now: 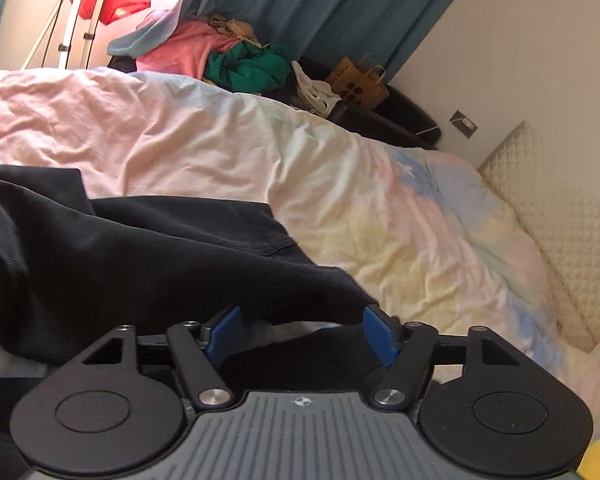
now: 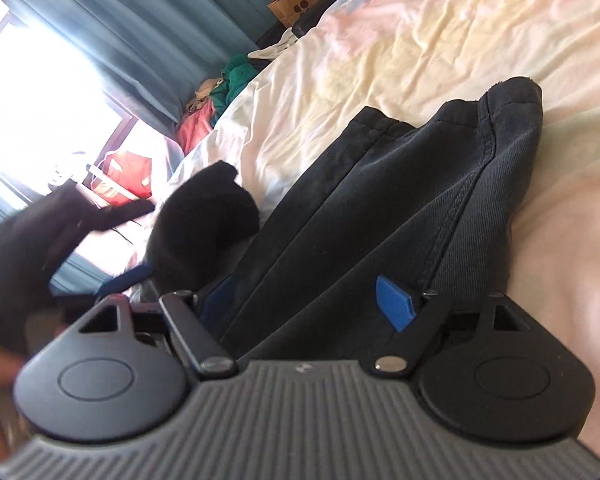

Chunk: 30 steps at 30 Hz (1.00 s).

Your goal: Fold clothes

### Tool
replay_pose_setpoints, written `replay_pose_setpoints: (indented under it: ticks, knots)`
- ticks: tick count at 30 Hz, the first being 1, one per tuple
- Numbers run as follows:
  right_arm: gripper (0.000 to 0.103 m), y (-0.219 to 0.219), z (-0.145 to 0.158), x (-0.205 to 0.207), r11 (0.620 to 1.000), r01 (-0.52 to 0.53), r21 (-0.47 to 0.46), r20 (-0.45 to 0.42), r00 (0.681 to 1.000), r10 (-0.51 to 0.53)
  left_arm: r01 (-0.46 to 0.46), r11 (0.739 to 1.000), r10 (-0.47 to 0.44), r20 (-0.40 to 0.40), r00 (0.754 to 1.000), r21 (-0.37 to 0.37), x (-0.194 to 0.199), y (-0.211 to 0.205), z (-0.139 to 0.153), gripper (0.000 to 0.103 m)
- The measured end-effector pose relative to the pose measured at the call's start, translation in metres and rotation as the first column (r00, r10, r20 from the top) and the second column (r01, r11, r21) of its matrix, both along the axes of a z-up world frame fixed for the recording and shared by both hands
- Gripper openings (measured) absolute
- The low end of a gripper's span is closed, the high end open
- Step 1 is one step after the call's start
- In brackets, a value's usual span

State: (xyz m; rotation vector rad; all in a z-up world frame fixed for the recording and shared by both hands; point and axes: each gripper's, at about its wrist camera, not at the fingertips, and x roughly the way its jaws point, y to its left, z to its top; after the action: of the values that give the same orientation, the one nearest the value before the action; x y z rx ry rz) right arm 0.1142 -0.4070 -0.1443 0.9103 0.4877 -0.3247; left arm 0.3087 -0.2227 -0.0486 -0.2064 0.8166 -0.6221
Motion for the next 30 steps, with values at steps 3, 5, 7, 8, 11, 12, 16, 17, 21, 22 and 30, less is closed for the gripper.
replay_pose_setpoints:
  ticks: [3,5,7,8,11,12,16,17,21,22,30]
  knots:
    - [0.081,0.0,0.0,-0.001,1.0,-0.01,0.026,0.012,1.0,0.01,-0.005,0.996,-0.001,0.071,0.997,0.093,-0.039,0.047,0.006,0.079]
    - [0.081,0.0,0.0,-0.002,0.999,-0.019,0.043,0.023,1.0,0.018,-0.047,0.987,0.029,0.112,0.993,0.156,-0.065,0.08,0.006,0.079]
    - [0.081,0.001,-0.001,-0.003,0.997,-0.032,0.069,0.039,0.999,0.029,-0.087,0.973,0.053,0.158,0.986,0.216,-0.089,0.11,0.004,0.079]
    - [0.081,0.001,-0.001,-0.003,0.996,-0.041,0.081,0.045,0.998,0.037,-0.112,0.963,0.069,0.179,0.981,0.244,-0.1,0.124,0.003,0.079]
    - [0.081,0.003,-0.001,-0.004,0.992,-0.068,0.109,0.059,0.996,0.062,-0.185,0.939,0.118,0.232,0.965,0.289,-0.127,0.162,-0.001,0.079]
    - [0.081,0.004,0.0,-0.004,0.991,-0.076,0.113,0.062,0.996,0.069,-0.205,0.938,0.137,0.244,0.96,0.28,-0.132,0.171,-0.004,0.079]
    - [0.081,0.007,0.002,-0.004,0.979,-0.132,0.156,0.085,0.989,0.12,-0.274,0.942,0.223,0.25,0.942,0.192,-0.148,0.206,-0.017,0.079]
    - [0.081,0.008,0.002,-0.005,0.973,-0.15,0.177,0.09,0.987,0.136,-0.281,0.944,0.235,0.245,0.941,0.174,-0.148,0.211,-0.018,0.079]
    - [0.081,0.009,-0.005,-0.011,0.929,-0.192,0.315,0.105,0.98,0.167,-0.309,0.943,0.274,0.24,0.931,0.121,-0.148,0.226,-0.018,0.079]
    - [0.081,0.009,-0.008,-0.011,0.915,-0.196,0.353,0.108,0.98,0.168,-0.316,0.942,0.283,0.243,0.928,0.112,-0.147,0.228,-0.018,0.079]
    - [0.084,0.006,0.012,0.058,0.861,-0.198,0.469,0.141,0.979,0.149,-0.34,0.929,0.285,0.305,0.909,0.144,-0.15,0.237,-0.025,0.081]
